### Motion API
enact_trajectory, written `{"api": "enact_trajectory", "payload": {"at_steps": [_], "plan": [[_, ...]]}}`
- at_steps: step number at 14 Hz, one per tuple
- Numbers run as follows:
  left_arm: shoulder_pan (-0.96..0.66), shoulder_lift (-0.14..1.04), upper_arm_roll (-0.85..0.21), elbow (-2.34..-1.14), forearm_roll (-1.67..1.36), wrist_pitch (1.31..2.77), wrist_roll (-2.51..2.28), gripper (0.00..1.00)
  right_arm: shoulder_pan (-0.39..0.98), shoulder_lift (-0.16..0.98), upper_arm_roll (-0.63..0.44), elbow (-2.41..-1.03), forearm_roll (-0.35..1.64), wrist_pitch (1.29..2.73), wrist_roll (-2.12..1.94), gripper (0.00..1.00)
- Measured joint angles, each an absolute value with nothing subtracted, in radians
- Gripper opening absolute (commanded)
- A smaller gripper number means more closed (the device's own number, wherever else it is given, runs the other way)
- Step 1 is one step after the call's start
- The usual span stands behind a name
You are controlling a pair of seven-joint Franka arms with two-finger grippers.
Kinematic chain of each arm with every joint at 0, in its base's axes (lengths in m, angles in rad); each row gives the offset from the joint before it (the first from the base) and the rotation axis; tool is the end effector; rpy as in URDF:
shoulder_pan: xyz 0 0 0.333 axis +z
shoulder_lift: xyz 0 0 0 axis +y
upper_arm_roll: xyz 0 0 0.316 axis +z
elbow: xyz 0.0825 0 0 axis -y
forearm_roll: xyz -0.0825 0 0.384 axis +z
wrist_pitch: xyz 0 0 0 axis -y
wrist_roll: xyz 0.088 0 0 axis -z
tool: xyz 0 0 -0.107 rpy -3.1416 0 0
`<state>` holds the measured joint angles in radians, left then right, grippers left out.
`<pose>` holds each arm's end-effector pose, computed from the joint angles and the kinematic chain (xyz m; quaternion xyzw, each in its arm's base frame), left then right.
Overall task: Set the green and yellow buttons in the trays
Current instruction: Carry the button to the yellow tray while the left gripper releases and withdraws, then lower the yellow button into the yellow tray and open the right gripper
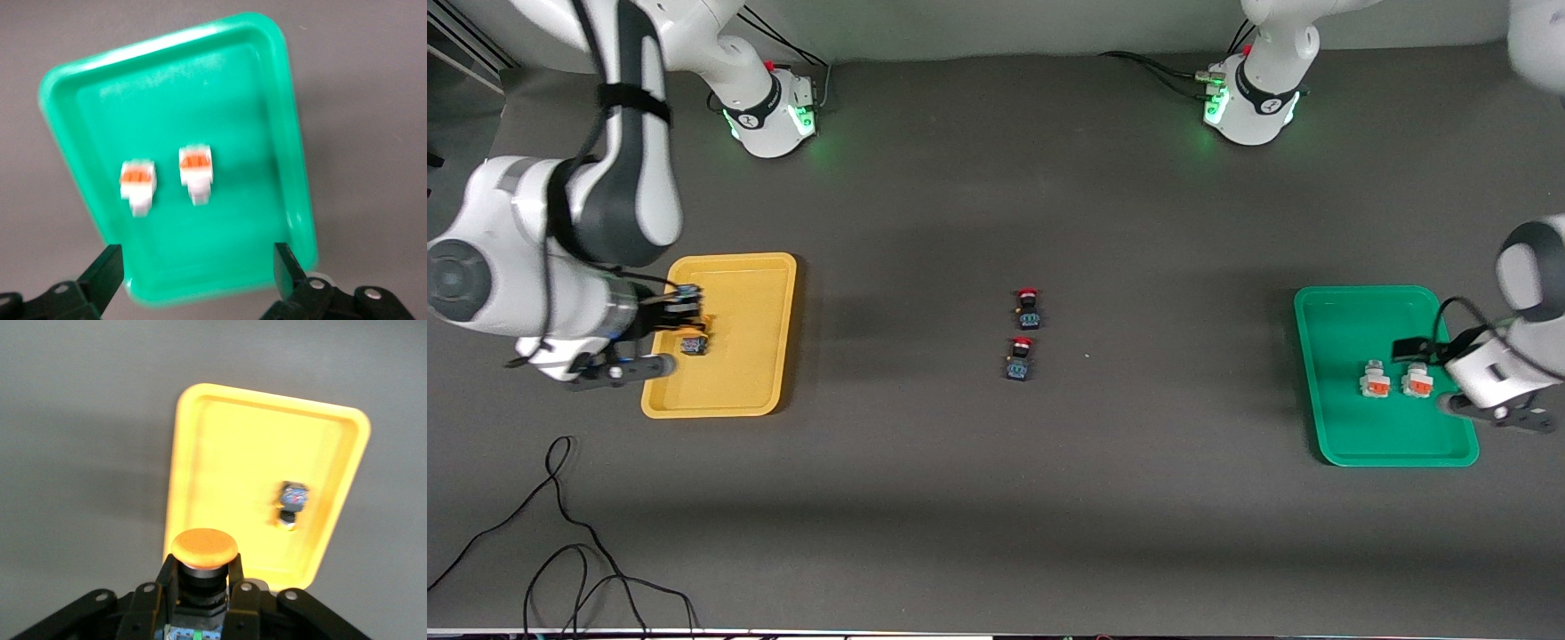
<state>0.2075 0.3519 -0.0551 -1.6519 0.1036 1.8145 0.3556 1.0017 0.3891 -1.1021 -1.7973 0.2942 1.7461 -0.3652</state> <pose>0.6268 0.1083 0.3939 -0.9879 0.1172 0.1009 0.0144 0.5886 0.0174 0.4159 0.9901 0.0859 -0.1107 0.0068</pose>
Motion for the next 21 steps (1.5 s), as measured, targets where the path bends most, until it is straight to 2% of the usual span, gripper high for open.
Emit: {"api": "enact_trajectory", "payload": {"at_steps": [3, 5, 9, 10, 11, 12, 13, 14, 18, 21], "plan": [[0.184, 0.292, -0.058, -1.493, 0.103, 1.54, 0.355, 1.0, 0.999, 0.381, -1.106, -2.032, 0.343, 2.035, -0.465, 0.05], [0.159, 0.276, -0.059, -1.405, 0.102, 1.415, 0.327, 1.0, 1.0, 0.402, -1.084, -2.163, 0.446, 2.177, -0.543, 0.05], [0.087, 0.234, -0.091, -1.361, 0.099, 1.303, 0.226, 1.0, 1.008, 0.534, -1.032, -2.203, 0.644, 2.221, -0.636, 0.05], [0.068, 0.229, -0.104, -1.361, 0.099, 1.293, 0.199, 1.0, 1.011, 0.565, -1.027, -2.2, 0.67, 2.222, -0.648, 0.11], [0.051, 0.226, -0.117, -1.361, 0.099, 1.286, 0.159, 1.0, 1.011, 0.589, -1.022, -2.198, 0.687, 2.222, -0.653, 0.3], [0.04, 0.225, -0.131, -1.361, 0.099, 1.279, 0.119, 1.0, 1.011, 0.604, -1.02, -2.195, 0.697, 2.222, -0.654, 0.54], [0.033, 0.225, -0.145, -1.361, 0.099, 1.274, 0.091, 0.99, 1.011, 0.612, -1.019, -2.193, 0.702, 2.222, -0.655, 0.85], [0.03, 0.225, -0.153, -1.363, 0.099, 1.273, 0.077, 0.99, 1.011, 0.614, -1.019, -2.19, 0.703, 2.222, -0.655, 0.99], [0.032, 0.225, -0.154, -1.37, 0.099, 1.276, 0.071, 0.98, 1.012, 0.612, -1.022, -2.171, 0.706, 2.216, -0.653, 1.0], [0.032, 0.206, -0.154, -1.415, 0.099, 1.326, 0.071, 0.98, 1.054, 0.597, -1.097, -2.079, 0.679, 2.082, -0.626, 1.0]]}}
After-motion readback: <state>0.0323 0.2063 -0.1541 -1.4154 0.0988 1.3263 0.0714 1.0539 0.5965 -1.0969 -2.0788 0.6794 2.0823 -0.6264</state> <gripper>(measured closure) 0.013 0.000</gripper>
